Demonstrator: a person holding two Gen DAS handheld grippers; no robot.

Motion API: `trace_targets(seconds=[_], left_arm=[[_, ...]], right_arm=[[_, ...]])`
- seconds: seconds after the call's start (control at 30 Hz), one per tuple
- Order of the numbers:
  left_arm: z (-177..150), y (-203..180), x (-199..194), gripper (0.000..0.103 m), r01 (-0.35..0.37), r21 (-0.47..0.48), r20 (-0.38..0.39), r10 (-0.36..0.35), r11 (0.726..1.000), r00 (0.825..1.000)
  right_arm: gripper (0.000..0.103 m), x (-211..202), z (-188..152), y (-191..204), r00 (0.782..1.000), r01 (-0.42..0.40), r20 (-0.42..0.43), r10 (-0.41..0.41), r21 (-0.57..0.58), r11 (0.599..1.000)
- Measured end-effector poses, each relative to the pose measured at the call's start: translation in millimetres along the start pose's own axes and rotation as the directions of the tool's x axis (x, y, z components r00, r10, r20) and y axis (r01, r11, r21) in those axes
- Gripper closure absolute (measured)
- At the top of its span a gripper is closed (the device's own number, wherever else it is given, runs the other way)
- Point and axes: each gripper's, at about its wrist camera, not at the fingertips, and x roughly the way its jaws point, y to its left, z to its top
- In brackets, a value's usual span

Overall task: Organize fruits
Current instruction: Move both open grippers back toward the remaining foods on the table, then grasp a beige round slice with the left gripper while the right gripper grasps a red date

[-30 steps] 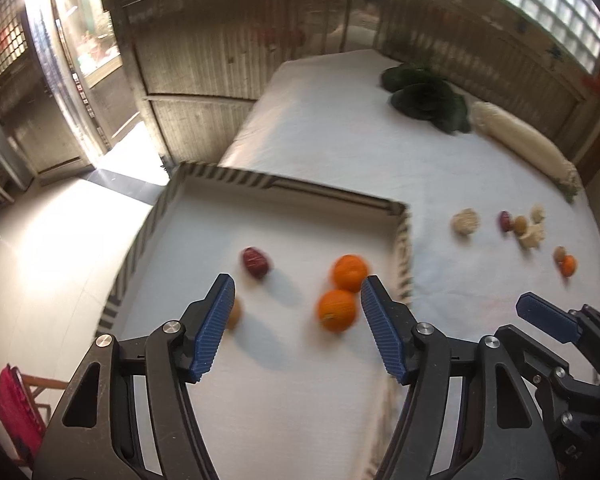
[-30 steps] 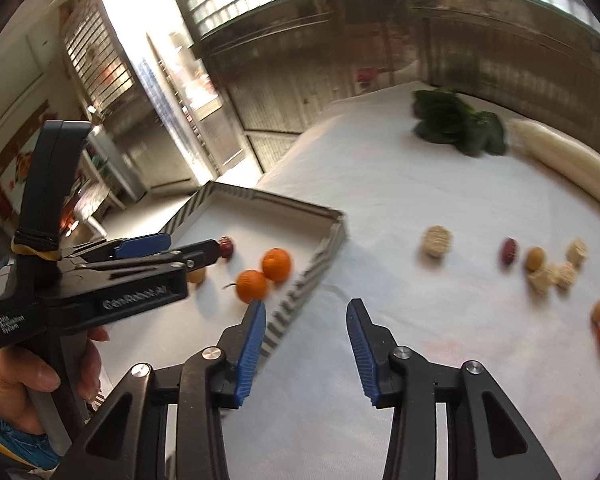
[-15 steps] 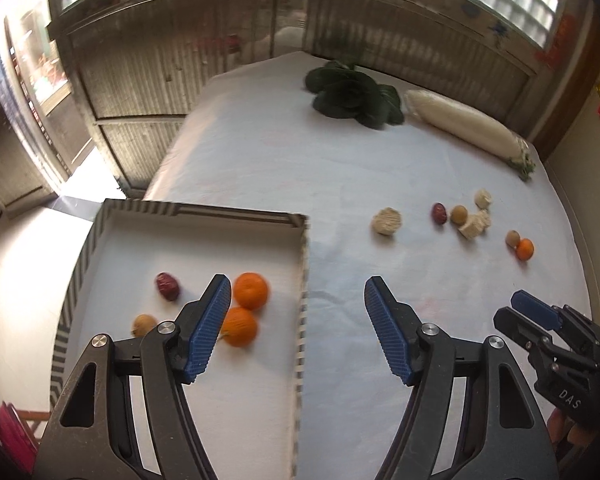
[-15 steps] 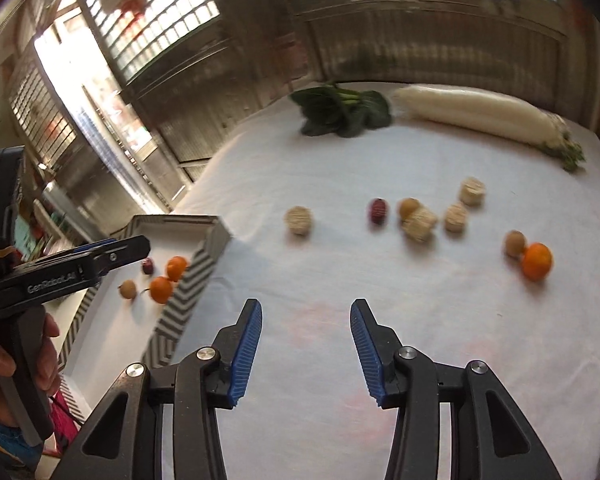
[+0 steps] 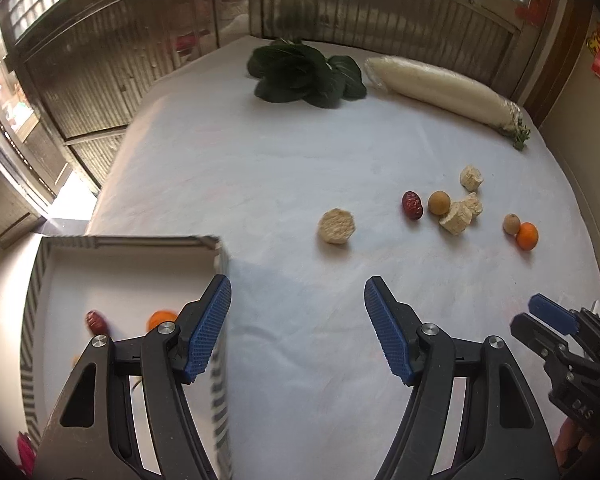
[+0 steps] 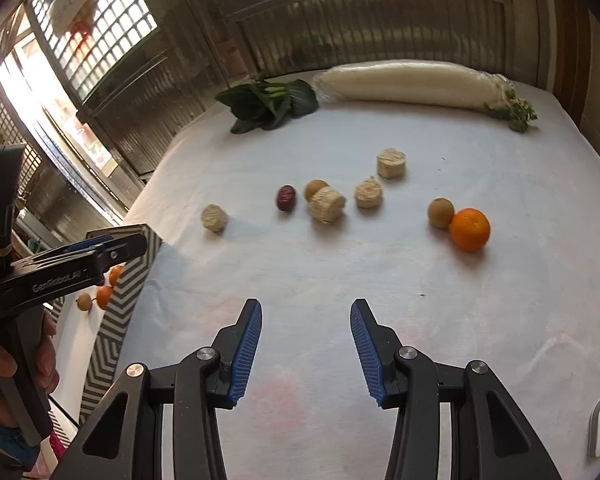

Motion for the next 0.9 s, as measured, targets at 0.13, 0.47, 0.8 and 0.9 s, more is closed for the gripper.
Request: trace_targets(seconds=[0.13,0.47,0.8,0.9], left_arm=[[10.0,-8.9,20.8,0.033,0.01,0.012,-0.02,-0.01,1.0,1.0],[29.3,-17.8,63.1,0.033,-0.001,0.035,-0.035,0.002,0.999,0.999],[36.0,-15.5,77.3,0.033,0.001,0.052,-0.057,0.002,0.999,0.998],[34.0,-13.8,81.6,0.033,0.001,0.052,-0.079,0.003,0.999,0.997]], right_arm=[[0.058,1.5,1.4,-9.2,1.0,0.006,0.001,-0.006,0.016,1.0],[0.058,22.3,18.8,-11.0,0.999,-0.033,-0.008,0.033,0.019,0.999],[0.058,70.7,45.5,14.3,0.993,-0.105,-0.052,0.103,-0.04,0.994],[0.058,87.8,54.6,16.8,0.992,-0.106,-0.071,0.102,-0.053,0.993]])
